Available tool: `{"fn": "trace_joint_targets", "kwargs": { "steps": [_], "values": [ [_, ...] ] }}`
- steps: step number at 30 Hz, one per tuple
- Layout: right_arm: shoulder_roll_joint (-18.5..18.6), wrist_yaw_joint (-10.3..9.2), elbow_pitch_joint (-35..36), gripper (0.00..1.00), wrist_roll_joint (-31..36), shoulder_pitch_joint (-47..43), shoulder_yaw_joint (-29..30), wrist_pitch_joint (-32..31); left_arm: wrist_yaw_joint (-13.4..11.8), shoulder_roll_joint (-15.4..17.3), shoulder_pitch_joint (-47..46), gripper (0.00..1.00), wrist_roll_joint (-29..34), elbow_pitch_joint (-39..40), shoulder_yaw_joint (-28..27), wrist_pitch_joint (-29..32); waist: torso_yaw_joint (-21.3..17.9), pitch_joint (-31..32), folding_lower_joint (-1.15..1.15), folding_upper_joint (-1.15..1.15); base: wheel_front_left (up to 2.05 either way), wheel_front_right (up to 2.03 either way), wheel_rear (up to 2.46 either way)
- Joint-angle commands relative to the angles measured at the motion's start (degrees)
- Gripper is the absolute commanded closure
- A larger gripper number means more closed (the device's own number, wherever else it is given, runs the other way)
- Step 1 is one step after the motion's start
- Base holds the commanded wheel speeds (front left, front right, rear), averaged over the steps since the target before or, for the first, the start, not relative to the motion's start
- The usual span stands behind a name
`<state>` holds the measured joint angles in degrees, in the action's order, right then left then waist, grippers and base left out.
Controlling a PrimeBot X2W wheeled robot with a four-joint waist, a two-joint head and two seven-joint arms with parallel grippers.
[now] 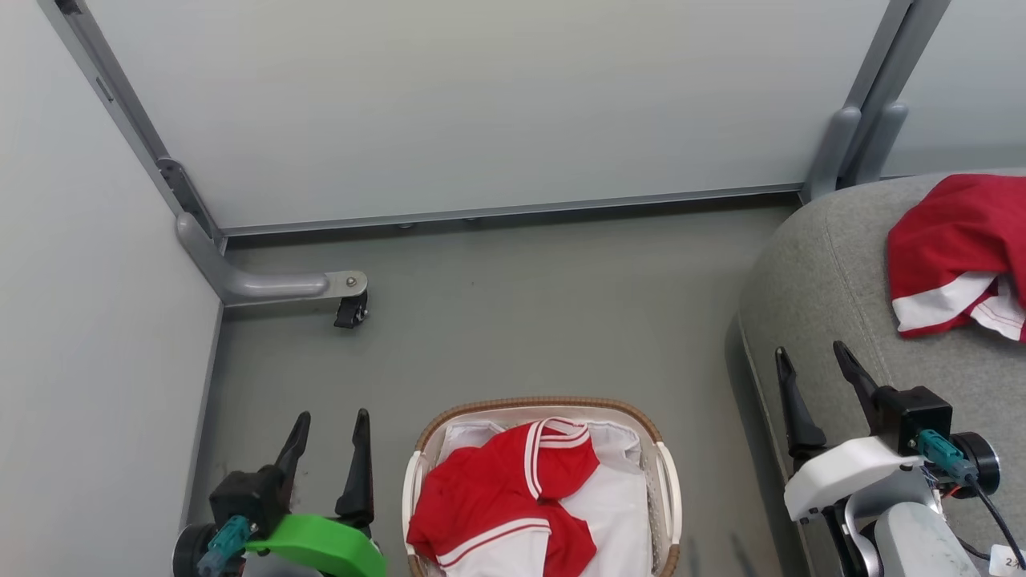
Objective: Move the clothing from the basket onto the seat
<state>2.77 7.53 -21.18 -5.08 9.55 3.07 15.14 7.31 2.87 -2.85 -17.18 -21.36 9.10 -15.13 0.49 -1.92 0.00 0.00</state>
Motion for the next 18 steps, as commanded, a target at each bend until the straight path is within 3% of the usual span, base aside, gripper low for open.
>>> {"fn": "trace_joint_targets", "kwargs": {
  "steps": [1, 9, 18],
  "values": [
    [0.2, -0.08, 0.3, 0.00, -0.1, 0.7, 0.0, 0.0, 0.2, 0.0, -1.4, 0.00, 0.4, -0.4, 0.8, 0.0, -0.1, -1.1, 0.00, 0.00, 0.00, 0.00, 0.00],
    [0.2, -0.08, 1.3, 0.00, 0.3, 3.8, -0.4, 0.0, 0.2, 0.1, -9.4, 0.00, 2.1, -6.2, 9.3, 0.0, -1.7, -7.6, 0.00, 0.00, 0.00, 0.00, 0.00],
    [0.2, -0.08, 3.3, 0.00, -0.7, 9.9, -1.6, 0.0, 0.3, 0.2, -22.4, 0.00, 3.2, -20.3, 19.2, 0.0, -6.5, -19.8, 0.00, 0.00, 0.00, 0.00, 0.00]
  ]
}}
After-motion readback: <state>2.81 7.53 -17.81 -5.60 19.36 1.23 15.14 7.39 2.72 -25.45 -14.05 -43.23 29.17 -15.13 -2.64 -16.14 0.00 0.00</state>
